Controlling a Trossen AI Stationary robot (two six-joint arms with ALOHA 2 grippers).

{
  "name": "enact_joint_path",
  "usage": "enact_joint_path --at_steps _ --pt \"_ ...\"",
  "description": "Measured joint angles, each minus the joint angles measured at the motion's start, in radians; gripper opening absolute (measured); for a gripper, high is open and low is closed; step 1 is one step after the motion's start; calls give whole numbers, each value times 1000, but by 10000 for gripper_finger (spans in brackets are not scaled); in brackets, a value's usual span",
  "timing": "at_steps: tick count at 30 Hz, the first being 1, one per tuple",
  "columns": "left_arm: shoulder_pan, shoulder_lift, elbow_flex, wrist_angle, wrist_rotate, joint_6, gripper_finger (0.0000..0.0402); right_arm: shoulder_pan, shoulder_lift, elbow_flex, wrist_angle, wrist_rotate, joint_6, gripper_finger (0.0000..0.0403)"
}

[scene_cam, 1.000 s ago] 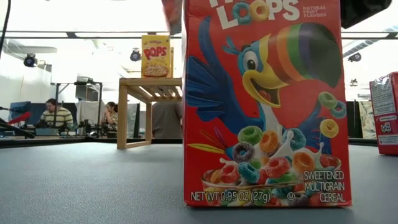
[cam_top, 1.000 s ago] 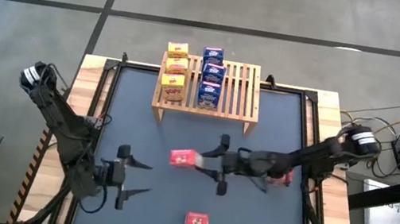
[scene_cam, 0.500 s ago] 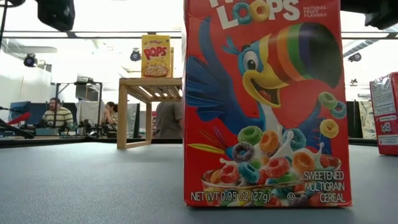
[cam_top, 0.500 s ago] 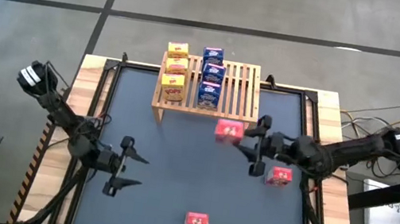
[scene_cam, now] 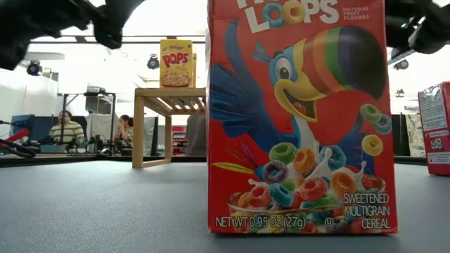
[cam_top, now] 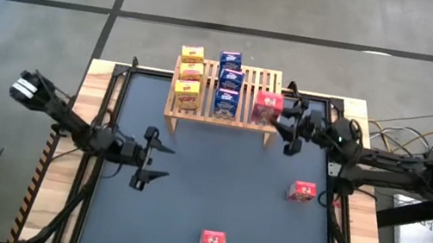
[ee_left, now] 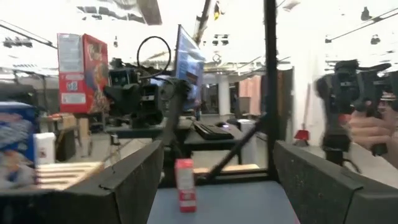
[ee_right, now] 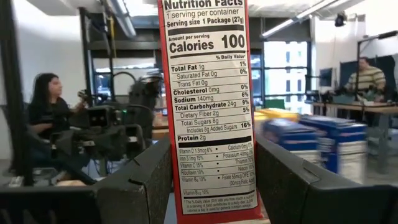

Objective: Stack cereal on shelf
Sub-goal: Put the bottom left red cereal box on the shelf

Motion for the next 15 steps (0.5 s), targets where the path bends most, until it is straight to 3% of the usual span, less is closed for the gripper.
enact_joint_path --at_steps 9,15 --pt "367 -43 0 -64 310 -145 286 -403 164 112 -1 -378 80 187" --pt "466 -38 1 -67 369 -158 286 -538 311 167 42 -526 84 187"
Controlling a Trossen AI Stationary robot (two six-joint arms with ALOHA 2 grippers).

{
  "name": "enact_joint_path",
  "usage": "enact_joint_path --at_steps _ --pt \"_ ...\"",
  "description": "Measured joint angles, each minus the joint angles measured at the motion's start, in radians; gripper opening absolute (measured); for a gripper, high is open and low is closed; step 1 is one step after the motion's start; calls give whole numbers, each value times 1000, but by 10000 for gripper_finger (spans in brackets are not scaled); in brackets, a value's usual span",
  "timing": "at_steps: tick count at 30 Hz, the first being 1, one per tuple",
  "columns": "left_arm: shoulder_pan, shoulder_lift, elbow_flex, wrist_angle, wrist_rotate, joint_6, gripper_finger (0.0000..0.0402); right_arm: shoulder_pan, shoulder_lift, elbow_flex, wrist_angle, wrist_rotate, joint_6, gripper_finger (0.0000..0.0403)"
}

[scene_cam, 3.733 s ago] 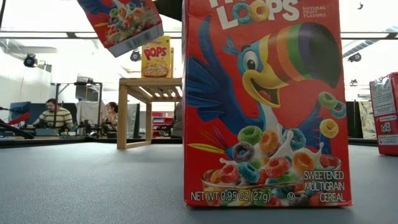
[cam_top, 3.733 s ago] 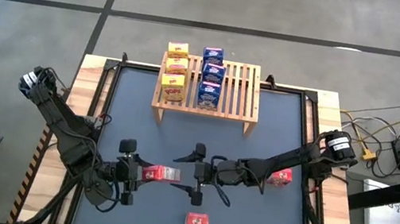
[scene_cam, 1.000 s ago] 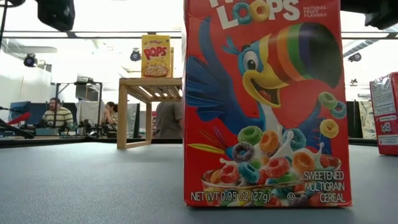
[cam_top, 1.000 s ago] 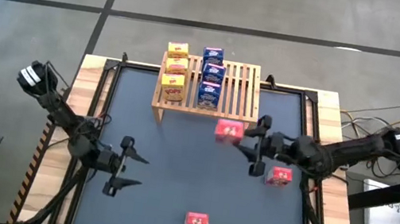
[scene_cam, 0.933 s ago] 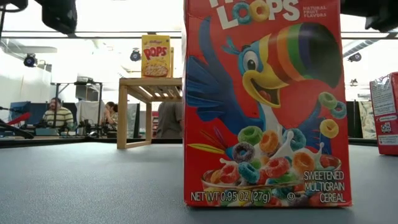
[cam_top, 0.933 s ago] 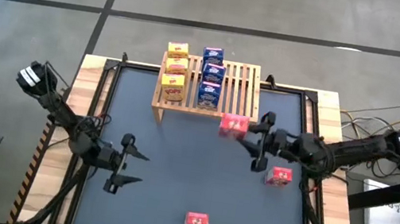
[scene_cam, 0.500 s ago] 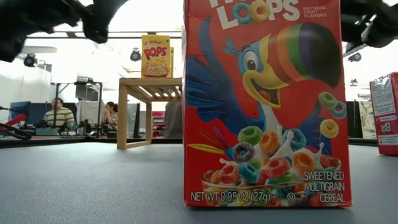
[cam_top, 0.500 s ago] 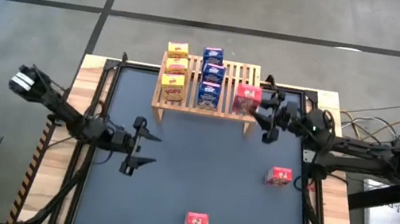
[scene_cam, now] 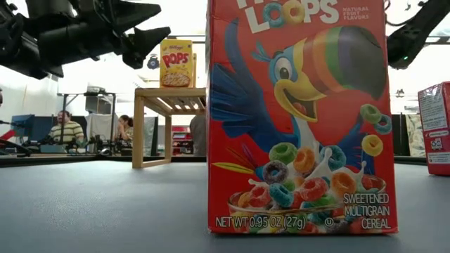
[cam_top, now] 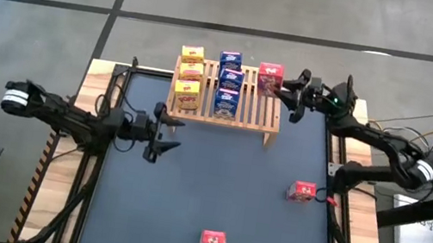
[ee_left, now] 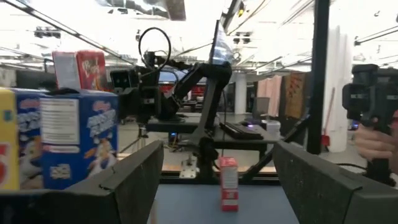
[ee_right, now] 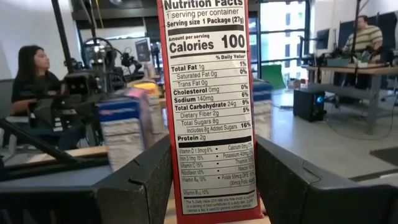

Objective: Stack cereal on shelf
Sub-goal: Put the bottom left red cereal box on the shelf

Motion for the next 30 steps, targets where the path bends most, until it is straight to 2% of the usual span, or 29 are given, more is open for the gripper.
enact_joint_path --at_steps 6,15,22,30 --pt "21 -19 17 3 20 34 286 -88 157 36 145 -118 43 187" --pt "37 -33 50 -48 26 60 286 -185 388 95 368 -224 141 187" --pt "67 -32 66 -109 26 60 286 -196 507 160 391 -256 133 187" --pt "72 -32 67 -135 26 60 286 -206 574 210 394 -254 110 187"
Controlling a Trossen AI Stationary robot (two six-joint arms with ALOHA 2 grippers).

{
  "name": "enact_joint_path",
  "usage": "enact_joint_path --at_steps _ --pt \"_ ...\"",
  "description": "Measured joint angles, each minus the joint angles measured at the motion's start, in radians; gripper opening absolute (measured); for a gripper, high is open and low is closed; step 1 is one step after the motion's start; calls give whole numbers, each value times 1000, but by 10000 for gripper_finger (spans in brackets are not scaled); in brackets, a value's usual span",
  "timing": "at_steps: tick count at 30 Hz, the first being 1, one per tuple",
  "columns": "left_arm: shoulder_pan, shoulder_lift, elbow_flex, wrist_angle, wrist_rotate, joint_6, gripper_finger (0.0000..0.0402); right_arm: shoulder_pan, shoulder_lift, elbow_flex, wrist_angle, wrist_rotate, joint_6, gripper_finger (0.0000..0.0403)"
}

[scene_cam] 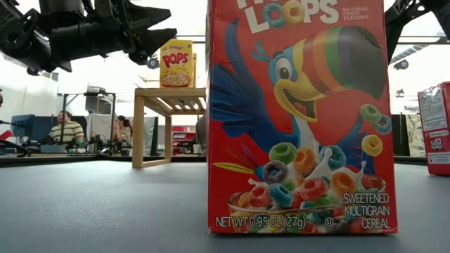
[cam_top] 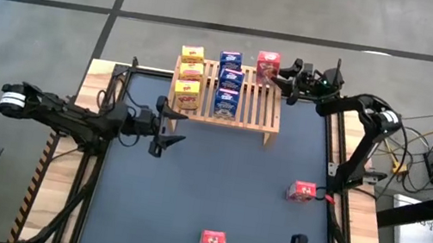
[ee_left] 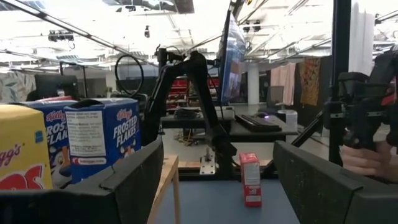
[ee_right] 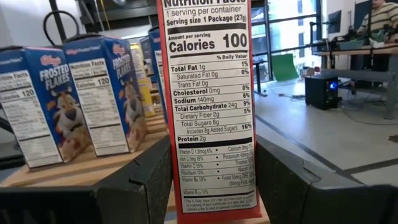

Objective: Stack cereal on shelf
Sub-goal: Put the bottom left red cereal box on the shelf

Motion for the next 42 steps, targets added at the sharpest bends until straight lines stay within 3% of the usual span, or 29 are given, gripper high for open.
enact_joint_path --at_steps 9,42 --pt "0 1 0 -12 0 0 286 -24 14 0 -9 -71 -9 187" --pt "21 29 0 -35 -2 -5 286 5 14 7 -23 -87 -8 205"
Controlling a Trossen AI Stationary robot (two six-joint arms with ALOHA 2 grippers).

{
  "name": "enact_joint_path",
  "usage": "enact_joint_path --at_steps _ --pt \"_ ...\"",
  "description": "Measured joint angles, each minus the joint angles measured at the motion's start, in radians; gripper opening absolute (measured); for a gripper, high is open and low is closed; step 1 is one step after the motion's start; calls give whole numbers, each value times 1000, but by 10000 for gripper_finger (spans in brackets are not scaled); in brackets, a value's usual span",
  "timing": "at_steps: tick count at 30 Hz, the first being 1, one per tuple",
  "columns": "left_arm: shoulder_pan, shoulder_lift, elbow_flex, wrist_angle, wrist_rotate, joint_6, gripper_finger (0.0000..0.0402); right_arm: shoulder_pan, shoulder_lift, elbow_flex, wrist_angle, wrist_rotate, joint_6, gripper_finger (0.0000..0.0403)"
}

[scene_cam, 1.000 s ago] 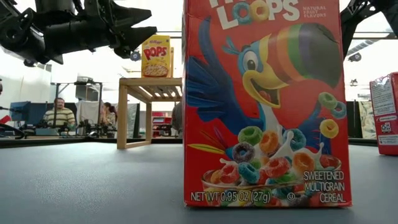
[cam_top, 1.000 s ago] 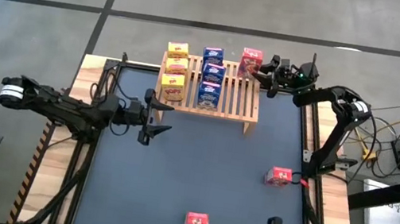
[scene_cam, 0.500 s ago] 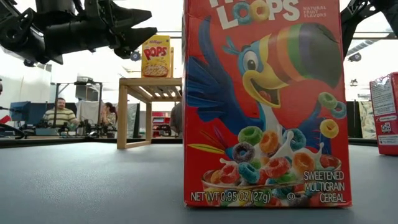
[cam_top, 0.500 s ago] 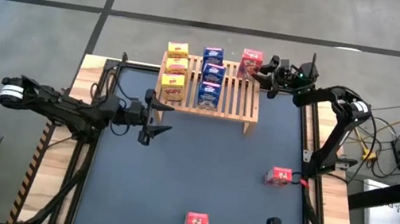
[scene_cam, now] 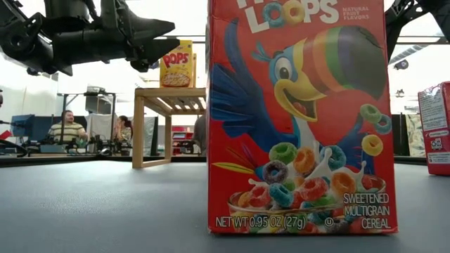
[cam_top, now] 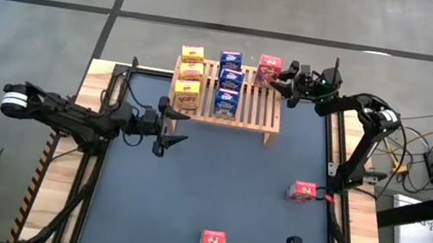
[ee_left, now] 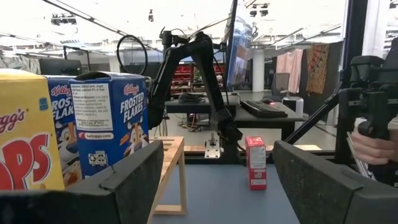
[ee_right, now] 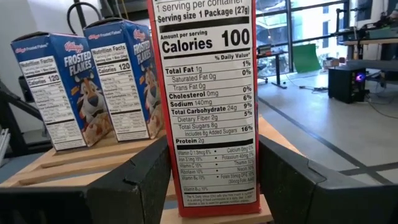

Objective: Stack cereal on shelf
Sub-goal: Put the bottom left red cereal box on the shelf

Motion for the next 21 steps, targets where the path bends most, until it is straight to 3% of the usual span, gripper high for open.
enact_joint_path --at_steps 21 --pt "1 0 0 0 -1 -1 286 0 0 7 -32 18 -9 222"
